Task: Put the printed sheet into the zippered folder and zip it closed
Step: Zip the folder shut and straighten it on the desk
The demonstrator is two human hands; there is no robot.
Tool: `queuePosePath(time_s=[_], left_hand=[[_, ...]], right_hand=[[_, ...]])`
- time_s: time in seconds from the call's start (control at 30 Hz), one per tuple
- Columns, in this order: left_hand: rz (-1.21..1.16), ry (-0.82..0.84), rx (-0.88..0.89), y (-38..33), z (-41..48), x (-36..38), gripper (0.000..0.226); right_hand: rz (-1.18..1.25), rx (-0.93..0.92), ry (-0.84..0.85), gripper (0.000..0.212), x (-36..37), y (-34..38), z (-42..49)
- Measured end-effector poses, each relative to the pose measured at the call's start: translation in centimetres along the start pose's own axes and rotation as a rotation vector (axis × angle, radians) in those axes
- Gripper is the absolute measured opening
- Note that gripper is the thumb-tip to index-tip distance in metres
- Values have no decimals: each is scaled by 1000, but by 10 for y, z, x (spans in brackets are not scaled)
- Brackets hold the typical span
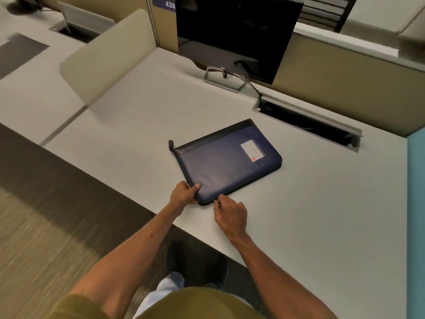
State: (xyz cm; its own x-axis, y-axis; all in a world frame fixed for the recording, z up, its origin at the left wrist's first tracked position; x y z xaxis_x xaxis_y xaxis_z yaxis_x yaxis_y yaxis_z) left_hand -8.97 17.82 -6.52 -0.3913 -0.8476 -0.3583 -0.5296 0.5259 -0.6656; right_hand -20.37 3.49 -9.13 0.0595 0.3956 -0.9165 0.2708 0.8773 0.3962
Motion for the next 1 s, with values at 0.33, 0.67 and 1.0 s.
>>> queuePosePath(time_s=[0.33, 0.67, 1.0], left_hand=[[34, -78, -20, -12, -3, 12, 34], [26, -16, -26, -14, 6, 12, 32], [-19, 17, -51, -15, 9, 8, 32]], right_hand=[[134, -20, -10, 26, 0, 2, -1], [44, 31, -60, 22, -15, -15, 8], [-27, 186, -68, 32, -39, -60, 40]])
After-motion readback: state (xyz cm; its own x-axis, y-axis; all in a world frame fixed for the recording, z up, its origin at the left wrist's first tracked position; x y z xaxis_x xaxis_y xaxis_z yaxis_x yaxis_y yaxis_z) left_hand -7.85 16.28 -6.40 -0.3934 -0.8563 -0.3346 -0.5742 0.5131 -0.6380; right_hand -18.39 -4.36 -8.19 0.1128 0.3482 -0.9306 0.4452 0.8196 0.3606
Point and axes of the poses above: each hand's wrist, its own z-axis towards the middle knuckle, its own x-axis out of the palm, y = z × x, the point moved 1 cm from there along z, towards the middle knuckle, and after that the axes turned 5 degrees about z, right-handed, at the moved point
